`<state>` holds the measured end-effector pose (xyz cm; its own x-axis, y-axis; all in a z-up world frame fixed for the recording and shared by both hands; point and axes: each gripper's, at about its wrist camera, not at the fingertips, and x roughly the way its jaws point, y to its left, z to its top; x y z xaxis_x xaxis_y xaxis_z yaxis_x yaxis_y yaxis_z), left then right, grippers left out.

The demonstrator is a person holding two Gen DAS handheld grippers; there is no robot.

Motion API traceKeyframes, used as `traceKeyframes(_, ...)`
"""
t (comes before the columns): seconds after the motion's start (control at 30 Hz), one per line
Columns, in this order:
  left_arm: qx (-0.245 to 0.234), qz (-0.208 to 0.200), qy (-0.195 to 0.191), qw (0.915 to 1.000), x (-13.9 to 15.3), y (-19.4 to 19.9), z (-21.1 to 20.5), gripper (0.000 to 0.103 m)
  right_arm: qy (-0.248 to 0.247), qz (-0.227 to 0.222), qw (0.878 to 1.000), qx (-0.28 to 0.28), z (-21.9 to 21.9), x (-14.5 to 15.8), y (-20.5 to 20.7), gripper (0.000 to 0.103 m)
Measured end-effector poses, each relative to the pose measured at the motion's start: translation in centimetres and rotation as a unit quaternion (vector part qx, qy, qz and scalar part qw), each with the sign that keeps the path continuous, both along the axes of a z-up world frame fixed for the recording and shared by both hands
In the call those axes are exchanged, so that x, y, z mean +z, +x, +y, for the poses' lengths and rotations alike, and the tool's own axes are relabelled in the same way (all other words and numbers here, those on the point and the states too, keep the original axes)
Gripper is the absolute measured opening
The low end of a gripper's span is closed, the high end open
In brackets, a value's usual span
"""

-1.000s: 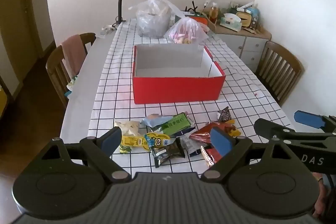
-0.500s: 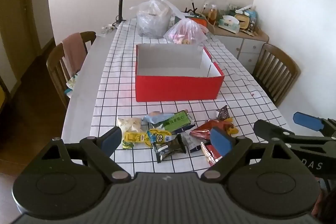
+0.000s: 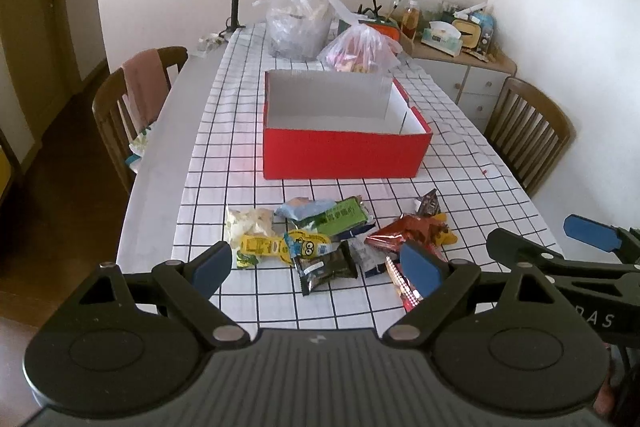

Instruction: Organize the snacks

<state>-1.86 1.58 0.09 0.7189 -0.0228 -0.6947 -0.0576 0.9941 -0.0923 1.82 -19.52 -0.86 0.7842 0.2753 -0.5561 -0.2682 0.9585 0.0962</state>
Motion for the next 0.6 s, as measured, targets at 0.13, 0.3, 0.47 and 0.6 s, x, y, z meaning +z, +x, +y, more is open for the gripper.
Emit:
traceKeyframes(0.13, -0.002, 0.004, 0.003, 1.0, -0.18, 0.03, -0.13, 0.092, -0.004, 0.005, 1.0, -0.002, -0.02, -0.15, 0.0, 0.103)
traceKeyframes(0.3, -0.005, 0.006, 0.004, 1.0, -0.47, 0.05, -0.47, 0.092, -0.01, 0.005, 1.0, -0.006, -0.04, -0.26, -0.02, 0.103)
traceKeyframes(0.47, -0.008, 0.007, 0.005, 0.9999, -0.54, 0.07, -0.59, 0.092, -0.013, 0.003, 1.0, -0.009, -0.19, -0.24, -0.12, 0.103)
traceKeyframes(0.6, -0.009, 0.005, 0.003, 0.9999, -0.49, 0.04, -0.62, 0.092, -0.015, -0.001, 1.0, -0.009, -0.18, -0.1, -0.21, 0.103)
